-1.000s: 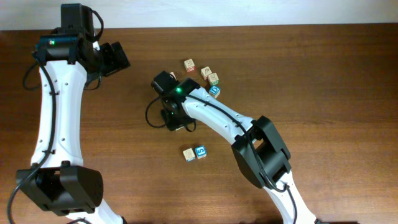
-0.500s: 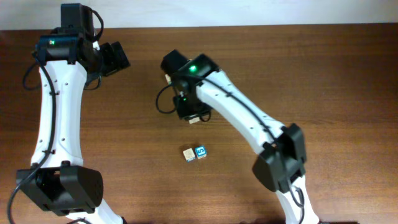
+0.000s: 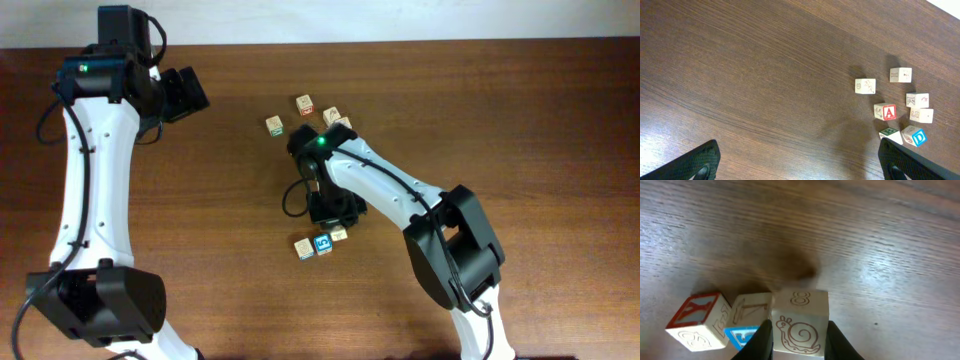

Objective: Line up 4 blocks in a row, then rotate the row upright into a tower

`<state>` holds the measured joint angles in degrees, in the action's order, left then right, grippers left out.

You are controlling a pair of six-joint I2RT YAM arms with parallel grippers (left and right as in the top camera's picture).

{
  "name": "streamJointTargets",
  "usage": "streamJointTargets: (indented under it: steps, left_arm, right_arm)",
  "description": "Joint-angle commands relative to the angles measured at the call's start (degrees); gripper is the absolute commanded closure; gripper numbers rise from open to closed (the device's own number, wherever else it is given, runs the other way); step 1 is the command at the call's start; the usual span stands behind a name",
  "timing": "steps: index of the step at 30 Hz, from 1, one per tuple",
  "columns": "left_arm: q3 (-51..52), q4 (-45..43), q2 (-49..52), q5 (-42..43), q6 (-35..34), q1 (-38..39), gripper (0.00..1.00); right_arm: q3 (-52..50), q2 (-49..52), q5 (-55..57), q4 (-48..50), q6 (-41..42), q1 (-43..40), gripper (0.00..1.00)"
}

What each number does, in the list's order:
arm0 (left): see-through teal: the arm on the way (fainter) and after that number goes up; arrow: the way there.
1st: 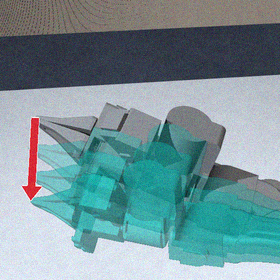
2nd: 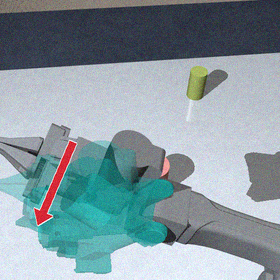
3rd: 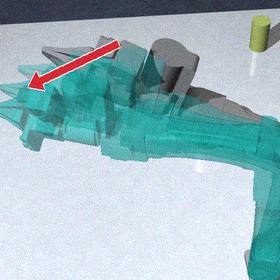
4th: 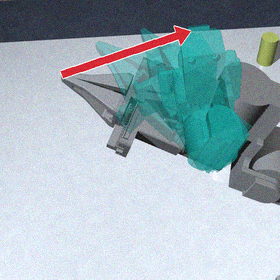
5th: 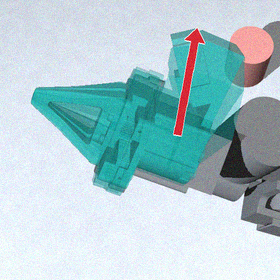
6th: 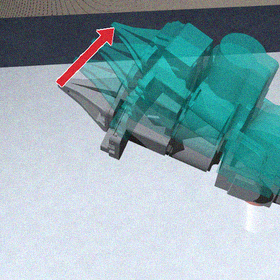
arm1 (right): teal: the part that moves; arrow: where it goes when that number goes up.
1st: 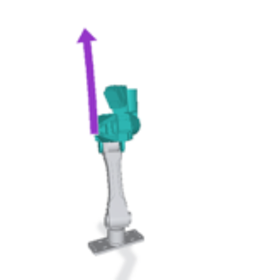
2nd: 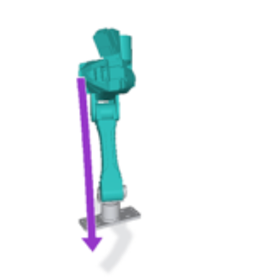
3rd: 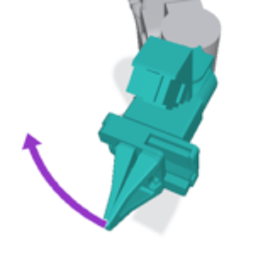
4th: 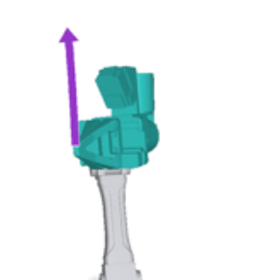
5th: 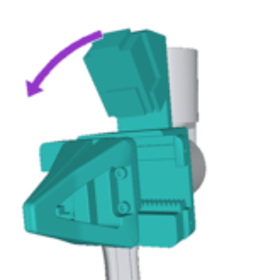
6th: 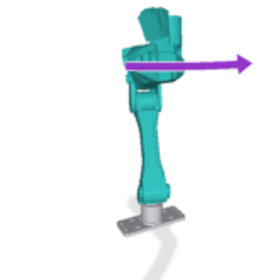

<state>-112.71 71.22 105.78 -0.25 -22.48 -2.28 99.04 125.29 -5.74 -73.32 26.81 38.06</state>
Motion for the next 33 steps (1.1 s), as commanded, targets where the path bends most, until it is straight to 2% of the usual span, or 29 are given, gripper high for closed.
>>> streamJointTargets:
  steps: [1,4,7,9,11,15,16,21,29,33]
  left_arm:
    - [0.0,0.0,0.3,-0.2,-0.2,-0.1,0.01]
    - [0.0,0.0,0.3,-0.2,-0.2,-0.1,0.01]
    - [0.0,0.0,0.3,-0.2,-0.2,-0.1,0.01]
    - [0.0,0.0,0.3,-0.2,-0.2,-0.1,0.01]
    - [0.0,0.0,0.3,-0.2,-0.2,-0.1,0.01]
    - [0.0,0.0,0.3,-0.2,-0.2,-0.1,0.01]
    - [0.0,0.0,0.3,-0.2,-0.2,-0.1,0.01]
    - [0.0,0.0,0.3,-0.2,-0.2,-0.1,0.01]
    - [0.0,0.0,0.3,-0.2,-0.2,-0.1,0.01]
    - [0.0,0.0,0.3,-0.2,-0.2,-0.1,0.01]
  right_arm:
    - [-0.8,-0.4,-0.7,0.3,1.8,0.9,0.76]
    - [-0.8,-0.4,-0.9,-1.5,1.7,0.9,0.65]
    - [0.4,-0.5,-1.4,-2.6,1.1,0.9,0.61]
    - [1.4,-0.6,-1.4,-3.0,0.9,0.9,0.55]
    - [1.5,-0.6,-1.2,-2.6,0.6,0.8,0.53]
    - [9.0,-0.6,0.0,4.2,-9.3,-3.4,0.52]
    - [9.6,-0.6,1.3,9.7,-13.0,-4.4,0.46]
    - [9.6,4.6,6.7,25.4,-25.9,-5.2,0.47]
    - [9.5,8.9,8.0,31.1,-27.9,-7.1,0.48]
    - [9.5,9.4,8.0,31.1,-27.9,-7.1,0.61]
